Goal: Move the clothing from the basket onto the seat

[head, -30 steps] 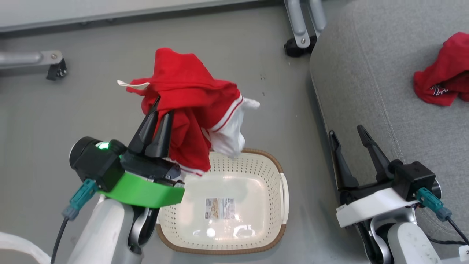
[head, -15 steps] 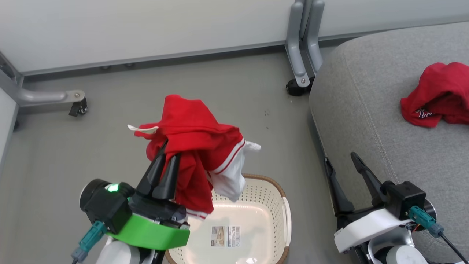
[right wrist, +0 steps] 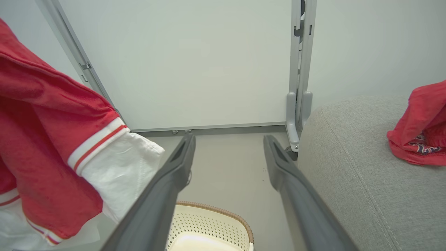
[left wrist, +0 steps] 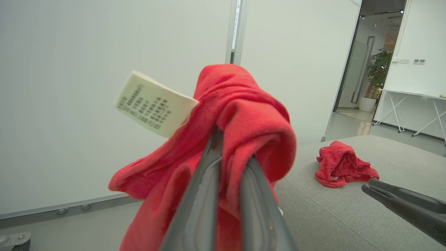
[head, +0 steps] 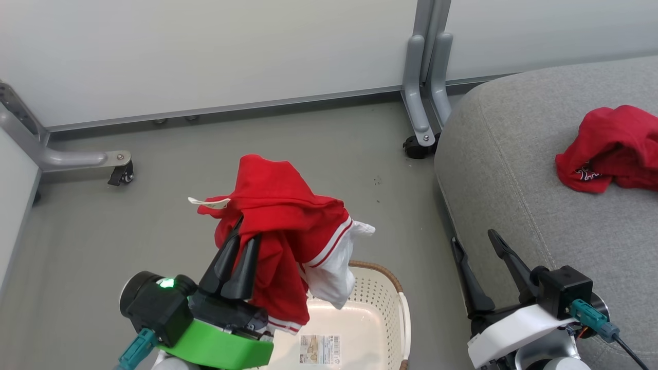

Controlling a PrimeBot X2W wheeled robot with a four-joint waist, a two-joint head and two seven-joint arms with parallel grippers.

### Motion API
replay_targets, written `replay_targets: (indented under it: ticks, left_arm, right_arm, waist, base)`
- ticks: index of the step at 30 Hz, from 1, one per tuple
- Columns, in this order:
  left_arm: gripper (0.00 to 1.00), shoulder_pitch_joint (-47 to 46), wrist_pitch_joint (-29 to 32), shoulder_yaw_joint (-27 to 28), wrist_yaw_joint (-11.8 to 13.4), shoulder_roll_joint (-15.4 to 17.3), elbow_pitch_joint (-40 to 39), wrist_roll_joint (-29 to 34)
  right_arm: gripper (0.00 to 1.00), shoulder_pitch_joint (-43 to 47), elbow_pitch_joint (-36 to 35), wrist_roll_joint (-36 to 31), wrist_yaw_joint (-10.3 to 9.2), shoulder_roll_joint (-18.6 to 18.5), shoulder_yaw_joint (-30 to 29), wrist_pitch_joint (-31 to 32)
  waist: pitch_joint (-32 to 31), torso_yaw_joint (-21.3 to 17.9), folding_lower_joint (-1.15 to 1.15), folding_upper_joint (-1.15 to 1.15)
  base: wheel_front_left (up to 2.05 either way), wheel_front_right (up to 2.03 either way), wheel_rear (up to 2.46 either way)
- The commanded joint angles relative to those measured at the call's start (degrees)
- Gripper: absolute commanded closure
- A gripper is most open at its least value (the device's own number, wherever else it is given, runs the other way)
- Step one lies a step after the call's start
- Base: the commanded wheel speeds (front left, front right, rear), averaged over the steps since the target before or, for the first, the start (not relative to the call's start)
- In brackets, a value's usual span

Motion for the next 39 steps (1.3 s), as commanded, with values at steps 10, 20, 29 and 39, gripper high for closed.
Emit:
replay_targets:
  ticks: [10, 20, 29, 39]
  left_arm:
    - [1.00, 0.50, 0.09, -0.35, 0.46, 0.71, -0.78, -0.47]
    - [1.00, -0.37, -0.08, -0.94, 0.54, 0.40, -0.52, -0.65]
    - [1.00, -2.53, -0.29, -2.15, -0.11, -0.13, 0.04, -0.49]
    - [1.00, -4.80, -0.65, -3.89, -0.90, -1.22, 1.64, -0.60]
  right_arm:
    - [0.00, -0.13, -0.53, 0.20, 0.00, -0.16, 0.99, 0.36]
    - [0.00, -5.31, 1.28, 4.73, 0.00, -2.65, 15.95, 1.85]
    - [0.00, -16.12, 8.05, 12.47, 0.00, -4.33, 31.90, -0.28]
    - [0.00, -28.43, 18.53, 18.28, 0.00, -3.67, 41.64, -3.77]
  waist:
    - [0.21, 0.10, 0.00, 0.00]
    - [0.19, 0.52, 0.00, 0.00]
    - [1.86, 2.44, 0.00, 0.00]
    - [3.93, 4.67, 0.00, 0.00]
  base:
    - [0.00, 0.00, 0.00]
    - [0.00, 0.00, 0.00]
    - [0.00, 0.00, 0.00]
    - [0.00, 0.00, 0.00]
